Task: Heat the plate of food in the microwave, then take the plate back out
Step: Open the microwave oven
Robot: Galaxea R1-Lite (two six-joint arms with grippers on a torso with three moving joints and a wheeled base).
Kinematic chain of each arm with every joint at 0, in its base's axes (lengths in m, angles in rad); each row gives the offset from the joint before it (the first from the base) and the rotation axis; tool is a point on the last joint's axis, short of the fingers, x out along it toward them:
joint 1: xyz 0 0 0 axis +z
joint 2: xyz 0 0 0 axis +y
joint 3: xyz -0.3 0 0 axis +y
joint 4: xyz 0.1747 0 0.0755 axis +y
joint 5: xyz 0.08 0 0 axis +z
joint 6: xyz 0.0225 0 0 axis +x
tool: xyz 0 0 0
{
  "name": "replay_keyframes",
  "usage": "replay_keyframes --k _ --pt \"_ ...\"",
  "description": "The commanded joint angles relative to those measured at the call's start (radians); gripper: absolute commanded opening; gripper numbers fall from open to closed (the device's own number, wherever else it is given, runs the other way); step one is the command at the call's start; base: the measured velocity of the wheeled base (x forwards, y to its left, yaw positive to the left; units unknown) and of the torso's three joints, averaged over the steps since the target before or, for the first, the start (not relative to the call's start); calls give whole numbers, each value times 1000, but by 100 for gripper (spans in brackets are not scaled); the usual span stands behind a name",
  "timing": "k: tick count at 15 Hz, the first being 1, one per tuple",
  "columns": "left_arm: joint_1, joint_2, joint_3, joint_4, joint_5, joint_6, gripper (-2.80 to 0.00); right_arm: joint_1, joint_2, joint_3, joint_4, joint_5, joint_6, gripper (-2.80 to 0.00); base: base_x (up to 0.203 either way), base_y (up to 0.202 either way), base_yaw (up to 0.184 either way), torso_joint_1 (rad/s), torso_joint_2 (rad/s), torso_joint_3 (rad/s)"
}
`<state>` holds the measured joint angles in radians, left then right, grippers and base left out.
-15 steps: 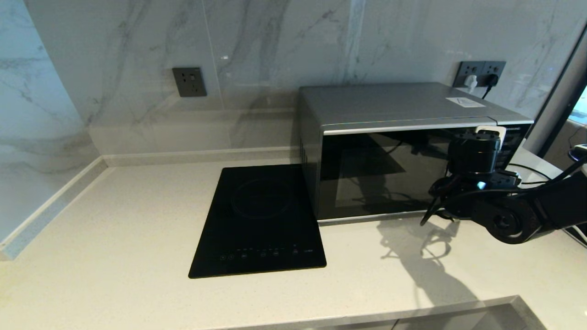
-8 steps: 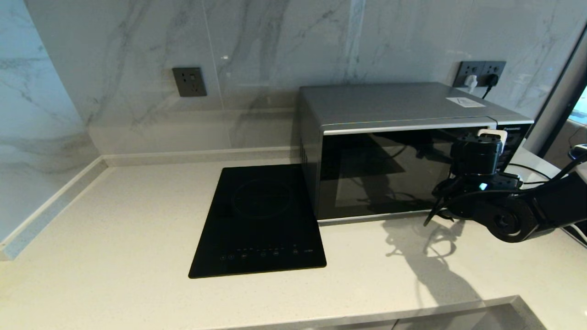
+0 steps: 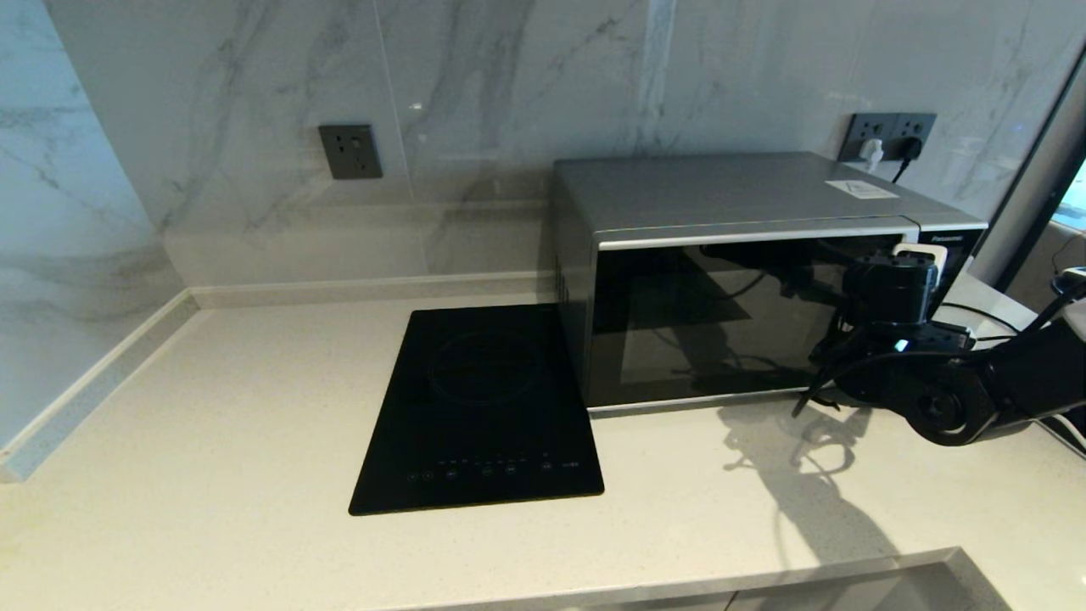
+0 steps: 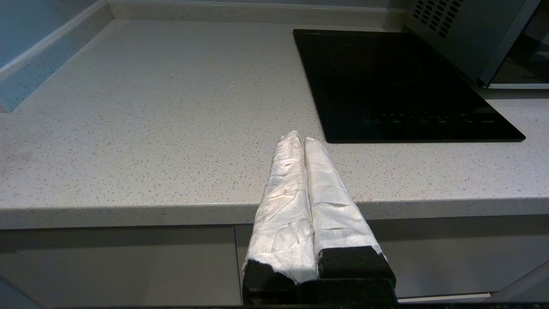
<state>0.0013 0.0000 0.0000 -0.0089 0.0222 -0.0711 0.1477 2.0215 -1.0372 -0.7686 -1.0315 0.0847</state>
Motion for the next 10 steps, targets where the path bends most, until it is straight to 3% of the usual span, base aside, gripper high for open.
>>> replay_keyframes --k 1,8,9,10 --pt "0 2 0 0 1 -1 -280 -2 2 -4 -5 -1 0 0 0 0 0 0 0 0" --pt "0 2 0 0 1 -1 -280 -22 17 -20 -8 1 1 0 0 0 0 0 0 0" --pt "0 2 0 0 1 -1 -280 -23 17 -18 -9 2 1 -280 0 0 0 0 0 0" --pt "0 2 0 0 1 -1 -280 -22 17 -17 -9 2 1 -280 0 0 0 0 0 0"
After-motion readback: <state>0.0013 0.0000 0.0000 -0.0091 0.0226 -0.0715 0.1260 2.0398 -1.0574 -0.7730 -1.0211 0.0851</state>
